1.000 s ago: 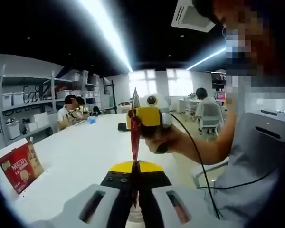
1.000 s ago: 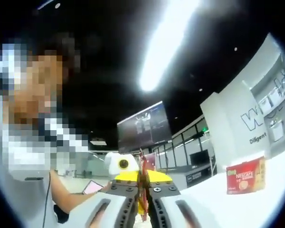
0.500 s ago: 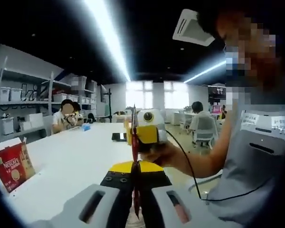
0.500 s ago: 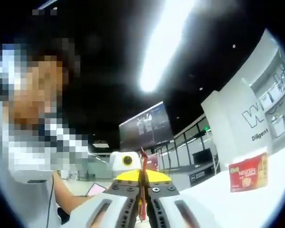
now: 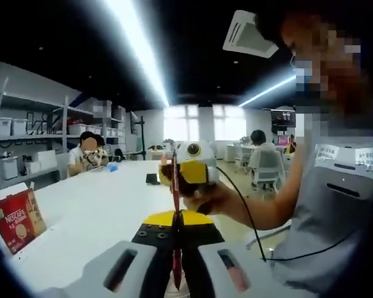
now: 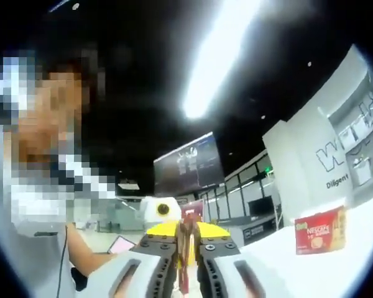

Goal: Tear open the coffee pouch, take out the coffee, and pour the coffee from the pouch into the cup

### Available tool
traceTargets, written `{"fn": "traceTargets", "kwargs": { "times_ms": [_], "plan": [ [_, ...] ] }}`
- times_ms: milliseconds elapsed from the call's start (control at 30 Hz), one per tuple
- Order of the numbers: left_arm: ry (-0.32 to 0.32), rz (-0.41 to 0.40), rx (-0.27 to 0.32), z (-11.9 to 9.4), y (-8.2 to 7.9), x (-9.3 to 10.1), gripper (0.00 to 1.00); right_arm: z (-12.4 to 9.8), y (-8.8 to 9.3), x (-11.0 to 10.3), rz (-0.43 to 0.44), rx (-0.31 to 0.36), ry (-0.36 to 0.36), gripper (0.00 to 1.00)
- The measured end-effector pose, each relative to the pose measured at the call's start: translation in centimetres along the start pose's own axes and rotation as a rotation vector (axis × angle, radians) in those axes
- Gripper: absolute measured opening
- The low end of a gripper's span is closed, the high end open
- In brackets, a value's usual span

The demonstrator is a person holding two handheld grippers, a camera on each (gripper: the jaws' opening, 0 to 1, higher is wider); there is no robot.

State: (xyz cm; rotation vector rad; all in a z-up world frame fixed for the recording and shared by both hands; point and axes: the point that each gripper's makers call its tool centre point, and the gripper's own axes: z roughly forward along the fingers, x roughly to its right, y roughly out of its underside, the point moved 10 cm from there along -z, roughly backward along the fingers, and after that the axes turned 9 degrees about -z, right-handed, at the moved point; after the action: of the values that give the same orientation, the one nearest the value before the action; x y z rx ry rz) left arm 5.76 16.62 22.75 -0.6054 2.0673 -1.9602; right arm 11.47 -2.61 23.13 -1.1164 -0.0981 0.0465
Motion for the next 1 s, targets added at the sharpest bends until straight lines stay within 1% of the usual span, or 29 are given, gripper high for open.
{"fn": "traceTargets", "kwargs": {
  "times_ms": [33,67,100,133,167,233,300,333,367,433,467,533,600,667,700,767,867,900,1000],
  "plan": [
    [-0.002,-0.001,0.007,-0.1,0.0,0.0,0.05,0.0,0.0,-0.1,0.012,-0.009,-0.012,0.03],
    [0.0,-0.015,0.005,0.0,-0.1,0.0,0.07,0.1,0.0,-0.3,0.008,-0.007,-0.012,0.03],
    [-0.005,-0.012,0.009,0.1,-0.2,0.1,0.09,0.3,0.1,-0.4,-0.002,-0.011,-0.014,0.03],
    [-0.002,-0.009,0.028,0.1,-0.5,0.1,0.09,0.4,0.3,-0.5,-0.008,-0.037,-0.018,0.03],
    [0.005,-0.016,0.034,0.1,-0.7,0.2,0.06,0.5,0.4,-0.5,-0.012,-0.04,-0.017,0.03],
    [0.007,0.007,0.028,0.2,-0.8,0.4,0.04,0.5,0.4,-0.6,-0.002,-0.032,-0.02,0.04],
    [0.008,0.012,0.027,0.2,-0.9,0.3,0.04,0.4,0.2,-0.5,-0.01,-0.029,-0.016,0.06],
    [0.009,0.011,0.022,0.1,-0.8,0.2,0.04,0.4,0.0,-0.4,-0.004,-0.008,-0.016,0.04],
    [0.012,0.009,0.025,0.1,-0.8,0.2,0.04,0.4,-0.1,-0.5,0.004,-0.017,-0.025,0.03],
    [0.014,0.0,0.02,0.0,-0.8,0.2,0.05,0.4,0.0,-0.5,-0.008,-0.016,-0.018,0.02],
    [0.001,0.004,0.026,0.1,-1.0,0.2,0.06,0.4,0.0,-0.5,-0.006,-0.016,-0.02,0.02],
    [0.014,-0.005,0.063,0.1,-1.6,0.3,0.06,0.6,0.1,-0.6,-0.008,-0.023,-0.021,0.02],
    [0.012,-0.004,0.081,0.1,-1.9,0.3,0.05,0.7,0.1,-0.6,-0.011,-0.021,-0.026,0.02],
    [0.023,-0.005,0.087,0.1,-2.0,0.4,0.04,0.8,-0.4,-0.7,-0.014,-0.022,-0.026,0.01],
    [0.027,-0.005,0.092,0.1,-2.0,0.4,0.04,0.8,-0.6,-0.8,-0.027,-0.034,-0.023,0.01],
    [0.027,-0.003,0.102,-0.1,-1.8,0.2,0.05,0.8,-0.9,-0.7,-0.04,-0.036,-0.016,0.01],
    [0.017,-0.003,0.09,-0.6,-1.3,0.0,0.05,0.3,-1.7,-0.2,-0.039,0.007,0.004,0.01],
    [0.015,-0.003,0.077,-0.7,-1.0,-0.1,0.05,0.3,-1.9,-0.1,-0.038,0.006,0.004,0.01],
    [-0.024,0.012,0.007,-1.0,0.4,-0.2,0.05,0.1,-2.1,0.0,-0.044,0.013,0.011,0.01]
  ]
}}
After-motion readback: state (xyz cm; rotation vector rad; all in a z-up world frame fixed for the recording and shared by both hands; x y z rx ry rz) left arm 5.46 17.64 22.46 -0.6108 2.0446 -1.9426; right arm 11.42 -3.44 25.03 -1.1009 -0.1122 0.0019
